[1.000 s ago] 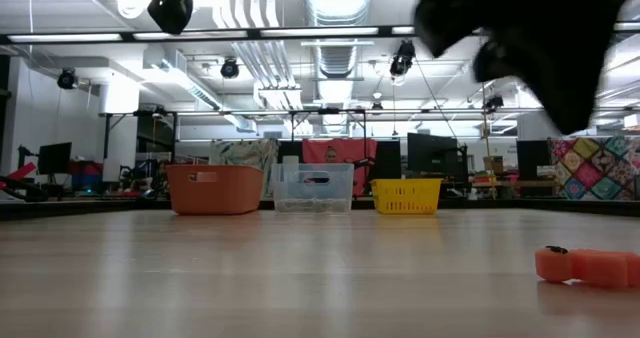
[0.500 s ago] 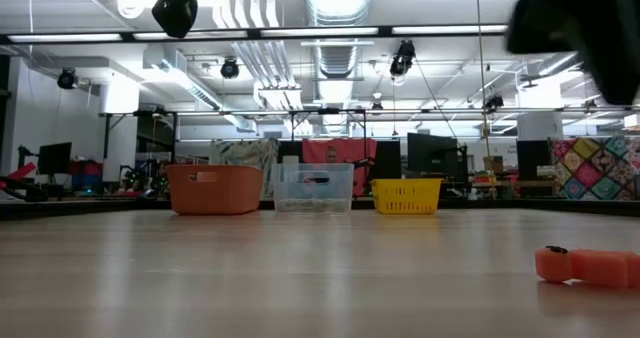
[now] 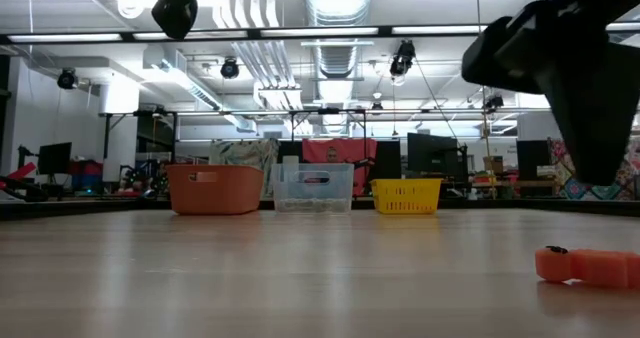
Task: Sort Halloween decoration
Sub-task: Put the orange skeleton toy into the yellow bin
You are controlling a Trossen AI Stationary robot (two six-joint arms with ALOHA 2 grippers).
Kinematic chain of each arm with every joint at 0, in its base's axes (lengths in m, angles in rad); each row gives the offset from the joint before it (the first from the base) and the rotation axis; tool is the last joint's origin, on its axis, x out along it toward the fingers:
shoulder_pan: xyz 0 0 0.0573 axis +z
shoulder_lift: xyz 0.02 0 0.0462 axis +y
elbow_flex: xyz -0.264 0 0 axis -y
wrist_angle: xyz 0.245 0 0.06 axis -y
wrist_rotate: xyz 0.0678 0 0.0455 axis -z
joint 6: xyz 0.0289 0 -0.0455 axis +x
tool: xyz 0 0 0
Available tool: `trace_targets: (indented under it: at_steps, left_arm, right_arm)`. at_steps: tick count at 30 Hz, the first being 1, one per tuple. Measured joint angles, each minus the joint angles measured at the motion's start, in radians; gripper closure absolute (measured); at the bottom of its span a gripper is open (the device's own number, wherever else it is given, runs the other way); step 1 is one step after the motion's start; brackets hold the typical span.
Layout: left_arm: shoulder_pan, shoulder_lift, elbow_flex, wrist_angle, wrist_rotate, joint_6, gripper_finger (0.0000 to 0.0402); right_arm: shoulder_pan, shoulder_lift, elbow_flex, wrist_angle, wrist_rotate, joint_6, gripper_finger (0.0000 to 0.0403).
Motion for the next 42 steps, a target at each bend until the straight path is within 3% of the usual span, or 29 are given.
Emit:
trace_targets:
  at_steps: [12,24,29,38,42]
  left_arm:
    - [0.000,0.002,0.000,-0.001,0.000,0.000,0.0308]
    - [0.000,0.001,0.000,0.002,0.000,0.000,0.0308]
    - [0.000,0.001,0.000,0.004,0.000,0.000,0.0308]
    - [0.000,0.001,0.000,0.004,0.000,0.000,0.0308]
    - [0.000,0.001,0.000,0.004,0.000,0.000,0.0308]
  right_arm:
    - [-0.011,0.002,-0.107,0.149,-0.007,0.007,0.0238]
    - [-0.046,-0.004,-0.254,0.423,-0.013,-0.069,0.0245]
    - [-0.061,-0.005,-0.262,0.445,-0.015,-0.112,0.0277]
    - [-0.069,-0.022,-0.263,0.450,-0.006,-0.172,0.0380]
    - [-0.078,-0.051,-0.264,0.431,0.003,-0.181,0.0385]
